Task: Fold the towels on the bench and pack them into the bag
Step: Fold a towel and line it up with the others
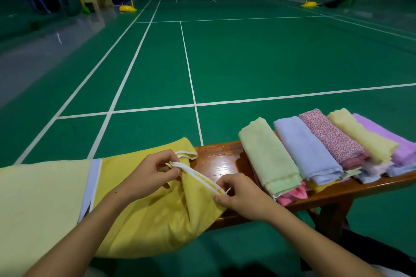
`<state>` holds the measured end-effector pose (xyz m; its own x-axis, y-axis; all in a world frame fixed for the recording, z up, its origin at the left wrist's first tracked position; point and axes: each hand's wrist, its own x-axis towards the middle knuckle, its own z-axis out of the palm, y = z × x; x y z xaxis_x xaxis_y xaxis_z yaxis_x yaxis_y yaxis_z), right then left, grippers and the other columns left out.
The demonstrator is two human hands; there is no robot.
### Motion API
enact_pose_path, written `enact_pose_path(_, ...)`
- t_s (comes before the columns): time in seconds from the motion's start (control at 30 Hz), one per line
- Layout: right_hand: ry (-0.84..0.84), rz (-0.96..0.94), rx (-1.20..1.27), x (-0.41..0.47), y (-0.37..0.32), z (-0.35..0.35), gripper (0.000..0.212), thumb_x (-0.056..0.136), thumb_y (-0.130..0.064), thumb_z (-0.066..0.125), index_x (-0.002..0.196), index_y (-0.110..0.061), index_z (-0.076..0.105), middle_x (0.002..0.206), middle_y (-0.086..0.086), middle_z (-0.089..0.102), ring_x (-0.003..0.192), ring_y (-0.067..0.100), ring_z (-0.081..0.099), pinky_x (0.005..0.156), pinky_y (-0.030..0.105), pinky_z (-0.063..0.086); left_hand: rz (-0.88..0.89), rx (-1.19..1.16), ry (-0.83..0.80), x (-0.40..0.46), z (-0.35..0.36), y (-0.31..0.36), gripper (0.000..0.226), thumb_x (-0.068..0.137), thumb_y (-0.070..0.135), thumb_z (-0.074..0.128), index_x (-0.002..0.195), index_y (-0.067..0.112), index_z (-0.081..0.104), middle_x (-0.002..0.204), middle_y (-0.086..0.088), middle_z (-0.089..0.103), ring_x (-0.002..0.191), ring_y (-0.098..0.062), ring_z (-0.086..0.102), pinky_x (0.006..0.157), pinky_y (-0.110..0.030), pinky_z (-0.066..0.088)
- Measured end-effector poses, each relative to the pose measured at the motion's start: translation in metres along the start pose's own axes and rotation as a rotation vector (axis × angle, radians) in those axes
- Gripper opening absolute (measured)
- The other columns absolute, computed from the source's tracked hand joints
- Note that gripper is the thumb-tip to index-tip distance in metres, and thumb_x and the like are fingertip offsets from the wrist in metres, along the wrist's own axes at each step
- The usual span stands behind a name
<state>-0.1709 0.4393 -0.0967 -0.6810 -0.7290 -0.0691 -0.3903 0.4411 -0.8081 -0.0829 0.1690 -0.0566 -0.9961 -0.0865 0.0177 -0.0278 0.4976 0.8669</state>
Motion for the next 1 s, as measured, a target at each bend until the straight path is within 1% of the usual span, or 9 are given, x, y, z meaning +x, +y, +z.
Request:
enact_pose_path(0.07, 0.049, -0.051, -0.036, 0.009, -0.005, -0.003, 0.002, 0.09, -0.023, 0.072, 0.088, -0.024, 0.072, 0.085, -0.009, 0.072, 0.079, 0.007, 0.066, 0.075, 0.034, 0.058, 0.002, 0.015, -0.019, -0.002, -0.002, 0.0, 0.005, 0.098, 0.0, 0.064, 0.096, 0.005, 0.065, 0.086, -0.004, 0.069, 0.08, -0.016, 0.07, 0.07, -0.051, 0.062)
enact_pose_path(0.17, 0.114, -0.106, -0.08, 0.023, -0.012, -0.001, 0.011, 0.096, -0.018, 0.069, 0.093, -0.028, 0.068, 0.082, -0.015, 0.065, 0.078, -0.001, 0.058, 0.069, 0.016, 0.044, 0.015, 0.009, -0.038, -0.006, -0.005, -0.001, 0.002, 0.091, 0.006, 0.063, 0.091, 0.007, 0.064, 0.083, -0.003, 0.063, 0.076, -0.016, 0.062, 0.073, -0.053, 0.061)
enact_pose_path(0.33, 0.192, -0.102, -0.029, 0.047, -0.011, 0.016, 0.007, 0.1, -0.021, 0.066, 0.104, -0.024, 0.071, 0.085, -0.019, 0.063, 0.081, -0.002, 0.058, 0.071, 0.017, 0.043, 0.064, -0.023, -0.018, -0.012, -0.011, 0.001, 0.013, 0.082, 0.019, 0.064, 0.09, 0.009, 0.064, 0.082, -0.013, 0.06, 0.078, -0.036, 0.06, 0.076, -0.059, 0.056)
enact_pose_path(0.47, 0.252, -0.101, 0.18, 0.064, -0.013, 0.023, 0.008, 0.097, -0.022, 0.072, 0.101, -0.029, 0.073, 0.12, -0.007, 0.066, 0.104, 0.006, 0.066, 0.092, 0.033, 0.057, 0.115, -0.058, -0.008, -0.018, -0.016, 0.002, 0.02, 0.078, 0.027, 0.067, 0.087, 0.008, 0.064, 0.081, -0.018, 0.055, 0.078, -0.043, 0.055, 0.069, -0.055, 0.05)
enact_pose_path(0.57, 0.171, -0.115, 0.395, 0.066, -0.021, 0.028, 0.009, 0.093, -0.015, 0.079, 0.095, -0.023, 0.079, 0.148, -0.01, 0.052, 0.113, 0.01, 0.071, 0.097, 0.03, 0.056, 0.149, -0.063, -0.011, -0.022, -0.021, 0.001, 0.012, 0.077, 0.026, 0.064, 0.08, 0.015, 0.061, 0.076, -0.012, 0.05, 0.07, -0.027, 0.045, 0.062, -0.04, 0.036)
enact_pose_path(0.63, 0.101, -0.135, 0.527, 0.066, -0.03, 0.033, 0.01, 0.091, -0.013, 0.08, 0.091, -0.023, 0.08, 0.155, -0.015, 0.049, 0.117, 0.013, 0.071, 0.095, 0.028, 0.055, 0.165, -0.057, -0.012, -0.024, -0.024, -0.001, 0.01, 0.077, 0.023, 0.061, 0.078, 0.014, 0.057, 0.075, -0.013, 0.044, 0.07, -0.021, 0.039, 0.062, -0.036, 0.029)
enact_pose_path(0.77, 0.058, -0.149, 0.691, 0.064, -0.042, 0.035, 0.014, 0.089, -0.003, 0.079, 0.089, -0.017, 0.082, 0.152, -0.012, 0.057, 0.136, 0.008, 0.058, 0.102, 0.036, 0.055, 0.189, -0.083, -0.014, -0.026, -0.03, -0.001, 0.023, 0.074, 0.025, 0.059, 0.078, 0.003, 0.052, 0.077, -0.019, 0.041, 0.072, -0.023, 0.037, 0.063, -0.035, 0.027)
enact_pose_path(0.9, 0.085, -0.147, 0.682, 0.064, -0.049, 0.026, 0.009, 0.087, 0.007, 0.078, 0.091, -0.001, 0.081, 0.14, -0.003, 0.068, 0.129, 0.012, 0.065, 0.095, 0.029, 0.058, 0.208, -0.071, -0.017, -0.029, -0.036, -0.003, 0.023, 0.073, 0.027, 0.058, 0.077, 0.005, 0.052, 0.076, -0.017, 0.042, 0.071, -0.026, 0.037, 0.063, -0.036, 0.027)
enact_pose_path(1.0, 0.103, -0.179, 0.532, 0.066, -0.046, 0.011, 0.01, 0.086, 0.008, 0.078, 0.091, 0.001, 0.082, 0.134, -0.002, 0.072, 0.123, 0.014, 0.069, 0.094, 0.029, 0.058, 0.177, 0.034, -0.025, -0.031, -0.042, -0.008, 0.013, 0.077, 0.03, 0.058, 0.076, 0.019, 0.053, 0.076, -0.008, 0.046, 0.072, -0.02, 0.042, 0.063, -0.035, 0.032)
